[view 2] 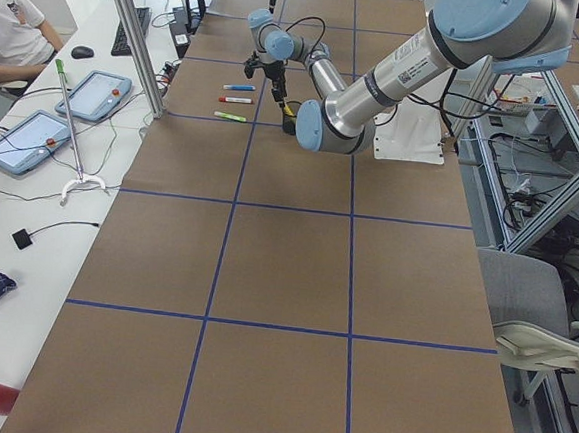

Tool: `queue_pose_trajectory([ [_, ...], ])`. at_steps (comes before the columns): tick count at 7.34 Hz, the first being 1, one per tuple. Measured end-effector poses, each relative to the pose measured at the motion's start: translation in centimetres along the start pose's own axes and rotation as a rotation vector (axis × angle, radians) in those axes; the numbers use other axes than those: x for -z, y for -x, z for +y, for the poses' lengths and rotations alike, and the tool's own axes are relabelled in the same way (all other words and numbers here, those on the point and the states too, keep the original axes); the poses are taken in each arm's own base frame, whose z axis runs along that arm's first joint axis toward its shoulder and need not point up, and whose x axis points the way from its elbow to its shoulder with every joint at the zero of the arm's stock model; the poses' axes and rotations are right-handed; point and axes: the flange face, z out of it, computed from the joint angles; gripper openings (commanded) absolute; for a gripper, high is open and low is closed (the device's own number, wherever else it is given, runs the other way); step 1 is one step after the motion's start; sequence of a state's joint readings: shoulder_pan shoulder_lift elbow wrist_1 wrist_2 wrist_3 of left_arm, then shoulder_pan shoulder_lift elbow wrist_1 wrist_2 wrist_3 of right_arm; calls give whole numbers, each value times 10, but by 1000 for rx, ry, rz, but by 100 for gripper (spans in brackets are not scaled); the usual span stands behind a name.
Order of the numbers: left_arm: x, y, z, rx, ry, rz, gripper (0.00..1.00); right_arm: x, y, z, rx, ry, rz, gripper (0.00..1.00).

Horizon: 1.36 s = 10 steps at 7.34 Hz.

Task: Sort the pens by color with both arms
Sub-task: 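Lower the left gripper into the cup and grasp the yellow highlighter, then lift the yellow highlighter out and carry it beside the green one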

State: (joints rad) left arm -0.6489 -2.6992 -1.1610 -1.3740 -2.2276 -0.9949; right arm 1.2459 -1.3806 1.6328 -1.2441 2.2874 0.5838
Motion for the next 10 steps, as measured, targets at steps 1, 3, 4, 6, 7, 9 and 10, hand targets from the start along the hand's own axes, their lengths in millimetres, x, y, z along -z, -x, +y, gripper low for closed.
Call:
queue_pose_trajectory([
  [1,-1,1,-1,-5,1,-4,46,0,1,0,1,-1,-1,99],
  [3,-1,1,0,-7,2,-6,3,1,2,0,2,-2,-1,99],
  [4,-1,2,0,-6,2,-7,0,1,2,-1,2,-3,-2,99],
  [6,-1,3,-1,-3,-1,-14,0,3,3,-2,3,-6,-3,99],
  [7,8,3,3,0,-5,-15,0,4,4,-3,3,-8,-4,99],
  [9,56,10,21,11,-27,-4,0,5,6,-4,5,-12,-6,99],
  [10,88,18,31,15,-52,15,0,6,7,-5,7,-15,-4,99],
])
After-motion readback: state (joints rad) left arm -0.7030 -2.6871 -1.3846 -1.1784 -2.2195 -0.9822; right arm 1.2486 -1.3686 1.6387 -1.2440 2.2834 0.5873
